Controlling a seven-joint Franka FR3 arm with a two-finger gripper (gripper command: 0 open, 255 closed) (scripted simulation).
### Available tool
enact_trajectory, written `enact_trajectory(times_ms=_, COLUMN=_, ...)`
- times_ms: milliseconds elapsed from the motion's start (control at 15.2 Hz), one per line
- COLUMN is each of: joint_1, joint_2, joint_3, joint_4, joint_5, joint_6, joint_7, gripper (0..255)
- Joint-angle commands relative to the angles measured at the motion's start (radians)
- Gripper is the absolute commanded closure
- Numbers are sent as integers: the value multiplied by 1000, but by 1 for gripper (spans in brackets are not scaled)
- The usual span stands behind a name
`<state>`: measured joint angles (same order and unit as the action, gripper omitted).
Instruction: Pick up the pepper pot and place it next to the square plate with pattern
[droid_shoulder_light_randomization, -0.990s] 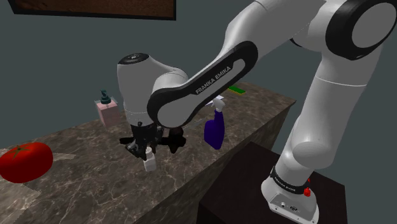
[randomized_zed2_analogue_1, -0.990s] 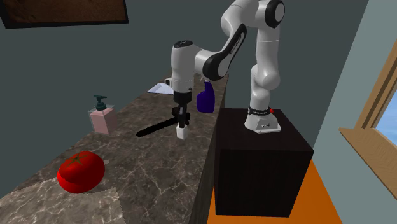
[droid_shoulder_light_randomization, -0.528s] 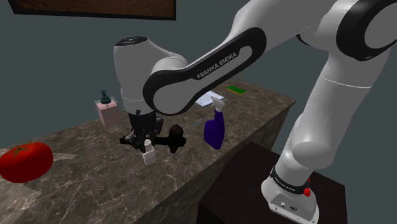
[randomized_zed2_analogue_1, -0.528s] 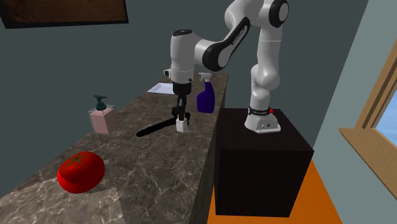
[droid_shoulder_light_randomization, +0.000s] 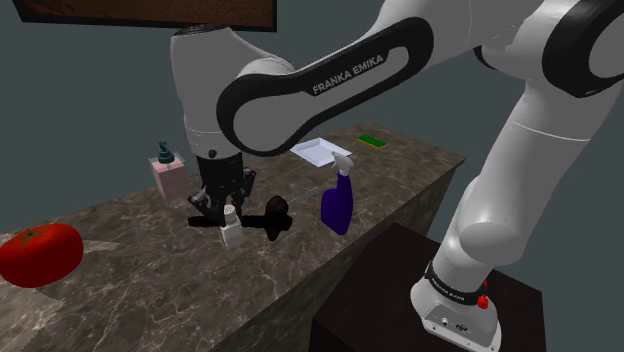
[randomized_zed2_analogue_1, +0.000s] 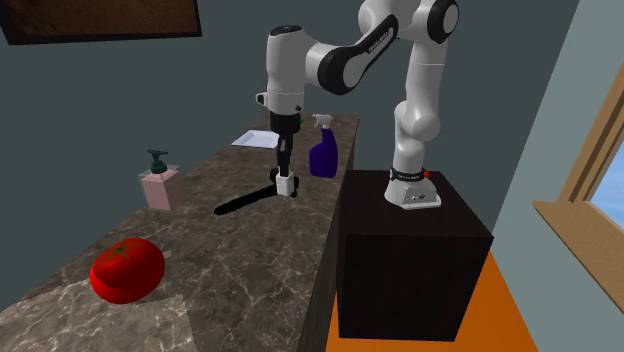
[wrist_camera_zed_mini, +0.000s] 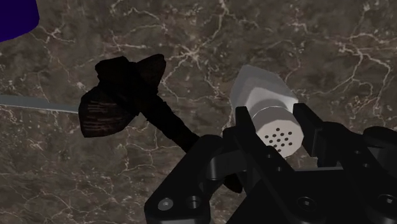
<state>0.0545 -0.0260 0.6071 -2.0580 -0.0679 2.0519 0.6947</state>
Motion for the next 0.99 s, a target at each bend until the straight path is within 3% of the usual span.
enact_trajectory(times_ms=0, joint_1=-1, joint_2=-13, joint_3=-2, joint_4=14, joint_5=9, joint_6=-25, joint_7=-8, gripper=255)
enact_trajectory(times_ms=792, joint_1=-4, joint_2=-49, joint_3=-8, joint_4=143, joint_5=34, joint_6=-182, joint_7=-34, gripper=255)
enact_trajectory(times_ms=924, joint_1=-14, joint_2=-76, joint_3=-25, joint_4=119, joint_5=49, joint_6=-180, joint_7=-66, gripper=255)
